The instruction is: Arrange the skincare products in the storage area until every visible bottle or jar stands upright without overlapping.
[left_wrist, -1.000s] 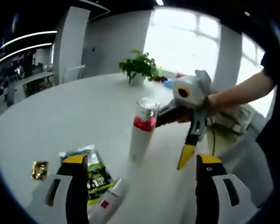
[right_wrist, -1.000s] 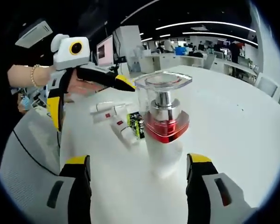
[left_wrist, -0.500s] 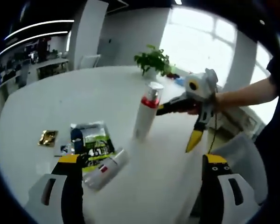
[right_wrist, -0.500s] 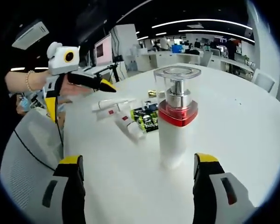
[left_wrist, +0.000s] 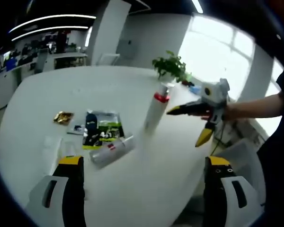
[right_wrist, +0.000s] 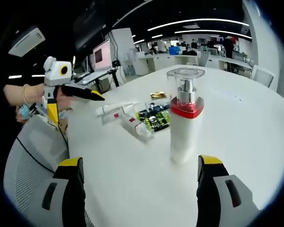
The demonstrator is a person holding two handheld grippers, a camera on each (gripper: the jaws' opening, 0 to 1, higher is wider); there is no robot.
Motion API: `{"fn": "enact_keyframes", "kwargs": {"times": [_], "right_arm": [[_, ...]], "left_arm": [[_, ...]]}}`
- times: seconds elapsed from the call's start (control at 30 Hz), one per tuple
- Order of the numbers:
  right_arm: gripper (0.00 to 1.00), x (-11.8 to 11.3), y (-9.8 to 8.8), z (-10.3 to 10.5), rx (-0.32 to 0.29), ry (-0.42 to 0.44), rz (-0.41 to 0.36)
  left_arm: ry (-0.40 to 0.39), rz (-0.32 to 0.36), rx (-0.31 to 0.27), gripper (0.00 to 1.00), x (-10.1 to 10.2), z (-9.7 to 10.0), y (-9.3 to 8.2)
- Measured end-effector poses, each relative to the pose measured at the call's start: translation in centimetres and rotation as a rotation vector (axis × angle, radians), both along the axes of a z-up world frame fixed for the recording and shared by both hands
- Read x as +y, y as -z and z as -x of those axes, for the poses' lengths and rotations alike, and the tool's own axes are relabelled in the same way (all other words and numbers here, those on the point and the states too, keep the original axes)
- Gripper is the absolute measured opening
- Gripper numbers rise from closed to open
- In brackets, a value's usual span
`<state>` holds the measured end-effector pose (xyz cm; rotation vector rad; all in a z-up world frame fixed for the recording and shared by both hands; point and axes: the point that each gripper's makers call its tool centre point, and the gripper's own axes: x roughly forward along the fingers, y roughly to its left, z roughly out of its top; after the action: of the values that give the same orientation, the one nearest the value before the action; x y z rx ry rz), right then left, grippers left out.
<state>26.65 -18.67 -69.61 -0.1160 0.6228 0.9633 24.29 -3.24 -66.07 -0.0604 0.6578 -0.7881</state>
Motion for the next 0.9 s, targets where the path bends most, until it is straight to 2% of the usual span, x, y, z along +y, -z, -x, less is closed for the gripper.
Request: {"fn": "enact_keyframes", "kwargs": {"times": [0.23,0.5,0.7,0.9], "right_arm": [[0.99,0.0,-0.8,1.5,-0.014,0.039,-0.036],[0.99,-0.6,-0.1,3.4,0.006,0.086,-0.044],[0.99,-0.8,-1.1,4.7,-0.017,0.135,-0.055],[0.98,-1.1,-1.2,5.2,-0.031,0.161,-0.051]], "left_arm": [[-0.047,-0.008,-0.015,0.99,1.6,1.5,-0.4],[-0.104,-0.010,-0.005,0.99,3.4,3.5,0.0],[-0.136,-0.015,-0.003,0.99,4.8,5.0,0.0],[-0.171,-0.017,-0.008,0.99,6.2,5.5,0.0]]}}
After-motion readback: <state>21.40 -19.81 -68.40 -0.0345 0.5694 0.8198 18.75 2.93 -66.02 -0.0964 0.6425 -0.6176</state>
